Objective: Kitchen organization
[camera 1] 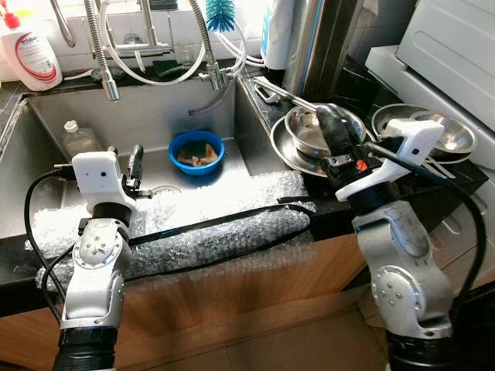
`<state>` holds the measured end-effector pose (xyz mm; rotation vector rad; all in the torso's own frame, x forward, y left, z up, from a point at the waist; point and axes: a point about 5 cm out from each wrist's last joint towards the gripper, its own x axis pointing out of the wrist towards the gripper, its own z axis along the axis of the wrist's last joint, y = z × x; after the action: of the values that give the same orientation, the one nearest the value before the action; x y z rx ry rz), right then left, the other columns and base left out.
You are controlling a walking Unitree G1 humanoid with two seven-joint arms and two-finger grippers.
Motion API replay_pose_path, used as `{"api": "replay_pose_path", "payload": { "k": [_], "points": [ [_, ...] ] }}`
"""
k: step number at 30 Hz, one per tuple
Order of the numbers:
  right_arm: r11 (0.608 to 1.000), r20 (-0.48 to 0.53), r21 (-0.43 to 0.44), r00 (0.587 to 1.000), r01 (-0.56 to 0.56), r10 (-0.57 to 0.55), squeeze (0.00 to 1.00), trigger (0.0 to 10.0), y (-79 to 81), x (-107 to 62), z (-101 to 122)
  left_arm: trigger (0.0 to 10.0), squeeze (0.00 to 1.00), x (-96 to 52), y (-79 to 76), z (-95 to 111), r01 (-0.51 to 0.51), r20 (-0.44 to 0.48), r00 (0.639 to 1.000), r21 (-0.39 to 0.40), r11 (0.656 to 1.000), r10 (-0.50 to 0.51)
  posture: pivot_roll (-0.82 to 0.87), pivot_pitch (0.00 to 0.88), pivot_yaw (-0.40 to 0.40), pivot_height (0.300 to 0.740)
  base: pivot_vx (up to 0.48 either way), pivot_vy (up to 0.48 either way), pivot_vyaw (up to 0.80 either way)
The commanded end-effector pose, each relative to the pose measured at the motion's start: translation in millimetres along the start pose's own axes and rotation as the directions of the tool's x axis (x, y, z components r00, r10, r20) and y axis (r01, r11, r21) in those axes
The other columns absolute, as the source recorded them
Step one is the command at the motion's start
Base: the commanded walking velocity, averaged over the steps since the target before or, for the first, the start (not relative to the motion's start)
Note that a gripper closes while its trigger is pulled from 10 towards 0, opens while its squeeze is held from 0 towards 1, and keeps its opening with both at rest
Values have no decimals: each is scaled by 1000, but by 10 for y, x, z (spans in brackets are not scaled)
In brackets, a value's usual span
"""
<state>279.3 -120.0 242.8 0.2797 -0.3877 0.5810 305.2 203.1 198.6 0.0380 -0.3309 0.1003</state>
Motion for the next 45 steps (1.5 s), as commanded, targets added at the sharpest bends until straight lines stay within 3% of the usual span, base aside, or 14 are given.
{"api": "replay_pose_path", "payload": {
  "k": [1,3,4,7,12,18,22,27,29,30,34,37,42,45],
  "points": [
    [998,15,29,999,-49,49,0,10000,24,-45,65,10000,0,25,30,79,-1,31,1000,-8,1000,1,49,100,-38,740,0,0,0],
    [993,25,93,997,-73,71,0,10000,10,-72,88,10000,0,29,39,84,0,30,1000,-16,1000,0,47,96,-37,740,0,0,0],
    [982,50,171,996,-81,74,0,10000,-9,-92,108,10000,0,30,45,94,3,32,999,-32,999,-2,49,91,-38,740,0,0,0],
    [971,75,221,995,-86,71,0,10000,-47,-123,135,10000,0,36,47,132,10,45,999,-52,999,-8,50,89,-36,740,0,0,0],
    [885,162,420,976,-201,145,0,10000,-72,-295,174,10000,0,61,74,237,28,85,996,-124,992,-17,50,75,-37,740,0,0,0],
    [858,147,485,983,-167,109,0,10000,-184,-462,130,10000,0,51,75,229,27,79,997,-183,983,-13,43,66,-36,740,0,0,0],
    [822,154,551,986,-143,68,0,10000,-304,-599,126,10000,0,51,87,232,41,63,998,-314,948,-22,43,62,-37,740,0,0,0],
    [802,145,578,986,-149,79,0,10000,-248,-600,51,10000,0,68,47,227,88,58,996,-375,923,-71,42,60,-37,740,0,0,0],
    [799,135,579,985,-163,103,0,10000,-188,-595,13,10000,0,81,25,251,106,70,994,-434,895,-84,47,57,-36,740,0,0,0],
    [794,131,586,986,-160,102,0,10000,-152,-588,-20,10000,0,74,-46,305,180,102,984,-561,808,-148,48,57,-33,740,0,0,0],
    [800,102,588,992,-121,75,0,10000,-132,-546,-97,10000,0,32,-115,420,284,188,959,-657,699,-213,45,69,-35,740,0,0,0],
    [780,99,611,991,-135,94,0,10000,-72,-527,-142,10000,0,2,-141,492,322,232,947,-721,614,-223,53,86,-36,740,0,0,0],
    [768,98,627,991,-129,87,0,10000,-60,-517,-174,10000,0,-40,-200,500,364,239,929,-730,579,-282,57,93,-38,740,0,0,0],
    [758,88,634,988,-156,129,0,10000,23,-505,-206,10000,0,-132,-289,483,439,233,881,-728,527,-412,60,105,-35,740,0,0,0]
  ]
}}
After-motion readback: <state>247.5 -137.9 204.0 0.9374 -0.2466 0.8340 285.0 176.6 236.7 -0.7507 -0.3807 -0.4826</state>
